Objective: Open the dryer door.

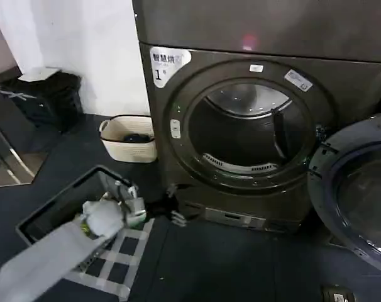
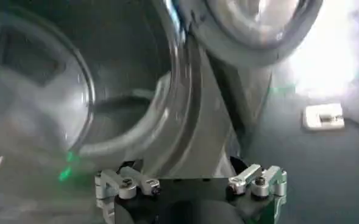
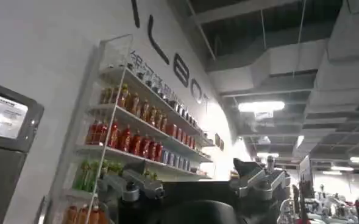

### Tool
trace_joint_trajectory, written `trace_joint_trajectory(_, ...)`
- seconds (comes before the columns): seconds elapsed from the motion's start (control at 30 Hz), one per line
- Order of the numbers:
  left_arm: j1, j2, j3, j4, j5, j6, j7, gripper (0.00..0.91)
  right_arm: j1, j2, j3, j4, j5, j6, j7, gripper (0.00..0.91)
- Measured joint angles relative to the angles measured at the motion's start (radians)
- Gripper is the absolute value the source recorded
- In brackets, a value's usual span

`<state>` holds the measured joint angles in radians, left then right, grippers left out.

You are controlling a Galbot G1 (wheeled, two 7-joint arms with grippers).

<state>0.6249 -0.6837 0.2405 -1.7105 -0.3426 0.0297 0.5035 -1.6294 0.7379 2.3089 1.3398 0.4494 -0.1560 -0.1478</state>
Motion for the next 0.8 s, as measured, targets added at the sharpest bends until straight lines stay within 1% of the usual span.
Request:
trace_joint_trajectory(0.13,0.015,0.060,-0.041,-0.018,0.001,0.071,0.029,0.907,0.006,0.000,-0.001,-0.007,-0.004,0.000,-0.002,0.907)
trace_joint_trajectory(0.2,0.024,0.087,-0.059,-0.024,0.008,0.092,0.050,0.907,0.009,0.000,-0.001,-0.008,-0.007,0.000,-0.003,0.907)
trace_joint_trajectory(0.37,0.061,0.148,-0.119,-0.044,0.018,0.140,0.049,0.907,0.015,0.007,-0.007,-0.007,-0.011,0.002,-0.007,0.907)
trace_joint_trajectory(0.47,0.090,0.185,-0.154,-0.055,0.023,0.138,0.056,0.907,0.022,0.007,-0.010,-0.007,-0.011,0.002,-0.007,0.907)
trace_joint_trajectory(0.6,0.137,0.244,-0.198,-0.069,0.035,0.103,0.069,0.907,0.026,0.000,-0.007,-0.007,-0.012,0.000,-0.010,0.907)
trace_joint_trajectory(0.8,0.241,0.339,-0.277,-0.066,0.058,0.070,0.080,0.907,0.027,-0.001,0.007,-0.006,-0.054,0.009,-0.018,0.907)
